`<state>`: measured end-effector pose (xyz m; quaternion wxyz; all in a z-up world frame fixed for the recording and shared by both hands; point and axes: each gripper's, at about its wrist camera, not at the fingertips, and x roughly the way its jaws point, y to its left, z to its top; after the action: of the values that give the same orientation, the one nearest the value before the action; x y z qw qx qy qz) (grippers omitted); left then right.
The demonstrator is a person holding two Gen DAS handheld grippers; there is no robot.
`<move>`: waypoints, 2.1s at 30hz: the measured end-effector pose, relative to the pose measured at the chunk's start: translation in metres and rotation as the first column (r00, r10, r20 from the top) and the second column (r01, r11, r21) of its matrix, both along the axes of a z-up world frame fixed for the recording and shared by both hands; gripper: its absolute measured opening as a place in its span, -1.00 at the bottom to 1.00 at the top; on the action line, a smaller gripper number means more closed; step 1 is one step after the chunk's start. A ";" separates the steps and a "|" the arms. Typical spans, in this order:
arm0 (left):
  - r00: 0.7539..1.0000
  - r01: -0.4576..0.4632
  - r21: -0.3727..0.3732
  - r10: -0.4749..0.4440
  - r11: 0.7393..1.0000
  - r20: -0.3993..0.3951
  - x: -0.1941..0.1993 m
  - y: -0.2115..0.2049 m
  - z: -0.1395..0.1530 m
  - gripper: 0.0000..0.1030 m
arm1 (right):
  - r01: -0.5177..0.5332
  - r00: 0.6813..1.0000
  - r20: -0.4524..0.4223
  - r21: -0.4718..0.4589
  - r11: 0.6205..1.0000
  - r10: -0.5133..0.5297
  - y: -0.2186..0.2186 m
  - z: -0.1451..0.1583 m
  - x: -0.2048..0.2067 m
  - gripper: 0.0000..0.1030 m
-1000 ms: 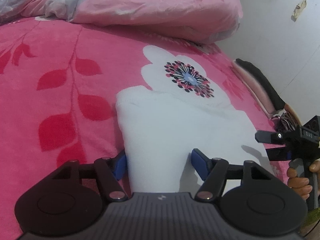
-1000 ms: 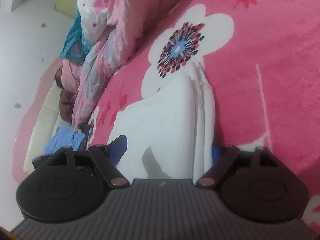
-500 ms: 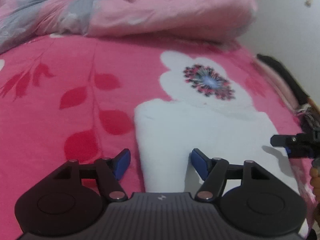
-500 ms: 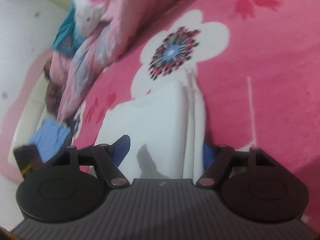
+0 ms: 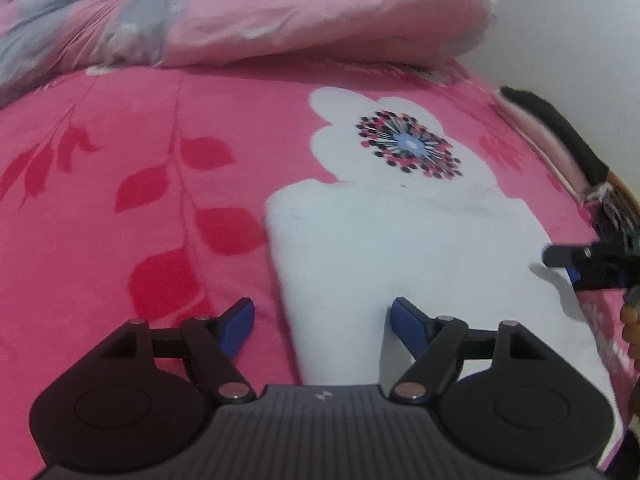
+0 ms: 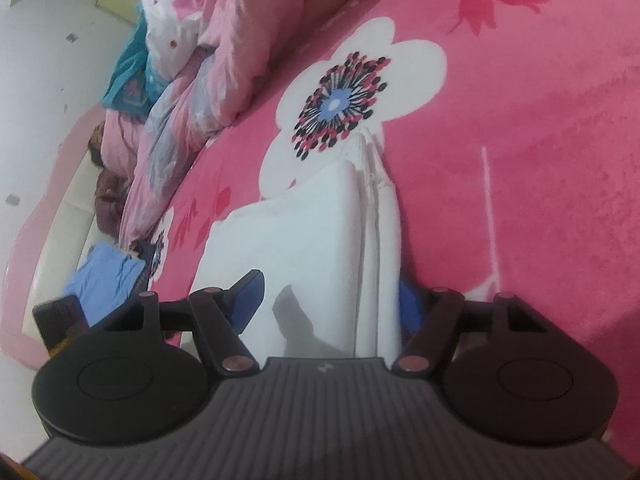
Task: Fold clothes
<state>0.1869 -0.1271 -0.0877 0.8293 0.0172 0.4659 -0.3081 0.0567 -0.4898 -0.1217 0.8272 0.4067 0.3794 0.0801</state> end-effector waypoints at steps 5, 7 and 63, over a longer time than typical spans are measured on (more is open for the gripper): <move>1.000 0.011 -0.006 -0.011 1.000 -0.016 0.003 -0.003 -0.005 0.57 | -0.012 1.000 -0.002 0.021 1.000 0.012 -0.002 -0.005 0.003 0.33; 1.000 0.021 -0.008 -0.021 1.000 -0.015 0.005 -0.006 -0.007 0.57 | -0.022 1.000 -0.001 0.010 1.000 0.022 0.000 -0.005 0.009 0.35; 0.991 -0.031 -0.101 0.043 0.994 0.126 0.006 -0.027 0.001 -0.63 | -0.054 0.995 0.075 -0.150 0.987 0.066 0.037 0.016 0.031 -0.69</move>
<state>0.1927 -0.1545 -0.0871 0.8628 -0.0130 0.3963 -0.3137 0.0877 -0.4533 -0.1060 0.8668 0.3293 0.3629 0.0928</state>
